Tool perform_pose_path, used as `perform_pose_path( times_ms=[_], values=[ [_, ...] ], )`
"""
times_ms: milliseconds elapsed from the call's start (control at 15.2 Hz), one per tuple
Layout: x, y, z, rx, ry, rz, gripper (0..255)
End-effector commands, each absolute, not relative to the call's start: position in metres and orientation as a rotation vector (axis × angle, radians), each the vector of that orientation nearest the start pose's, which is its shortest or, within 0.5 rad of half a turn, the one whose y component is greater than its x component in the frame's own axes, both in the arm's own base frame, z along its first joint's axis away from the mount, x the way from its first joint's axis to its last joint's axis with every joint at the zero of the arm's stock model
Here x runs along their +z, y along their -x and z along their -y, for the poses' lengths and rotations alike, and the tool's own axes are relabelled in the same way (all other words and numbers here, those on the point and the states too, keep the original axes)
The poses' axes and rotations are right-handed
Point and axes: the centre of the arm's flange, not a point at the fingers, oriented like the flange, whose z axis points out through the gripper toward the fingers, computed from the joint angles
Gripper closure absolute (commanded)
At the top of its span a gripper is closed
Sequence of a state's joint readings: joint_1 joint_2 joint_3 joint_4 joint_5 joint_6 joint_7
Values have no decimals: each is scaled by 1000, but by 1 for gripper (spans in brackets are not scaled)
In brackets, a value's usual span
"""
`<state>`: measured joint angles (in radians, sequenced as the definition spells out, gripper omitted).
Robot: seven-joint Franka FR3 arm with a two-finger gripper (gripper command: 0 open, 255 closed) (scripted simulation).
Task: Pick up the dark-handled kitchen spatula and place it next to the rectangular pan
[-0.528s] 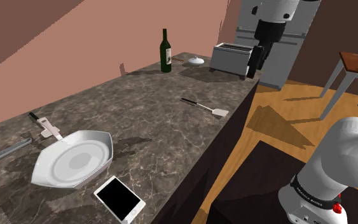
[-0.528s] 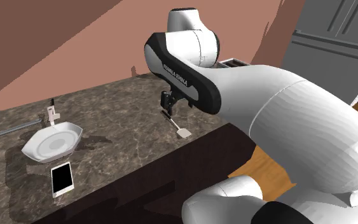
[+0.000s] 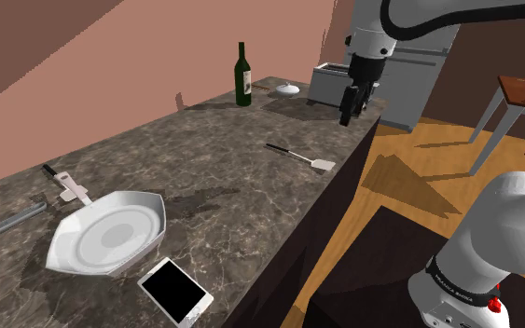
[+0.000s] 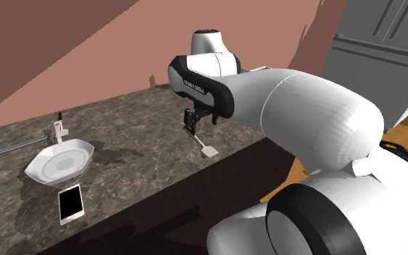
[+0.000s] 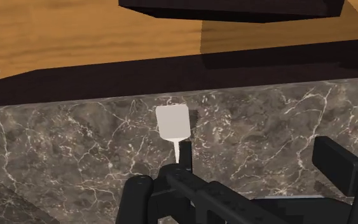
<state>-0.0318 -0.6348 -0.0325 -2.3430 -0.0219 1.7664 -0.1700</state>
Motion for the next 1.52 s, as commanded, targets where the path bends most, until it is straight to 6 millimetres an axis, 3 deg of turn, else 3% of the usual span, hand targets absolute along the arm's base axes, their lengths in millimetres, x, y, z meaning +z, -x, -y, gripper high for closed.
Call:
perform_pose_path(
  times_ms=[0, 1188, 1452],
  values=[
    [546, -383, 32, -94, 3143, 184, 0],
    [386, -550, 84, -103, 3129, 209, 0],
    [363, -559, 86, -104, 3128, 211, 0]
  ],
)
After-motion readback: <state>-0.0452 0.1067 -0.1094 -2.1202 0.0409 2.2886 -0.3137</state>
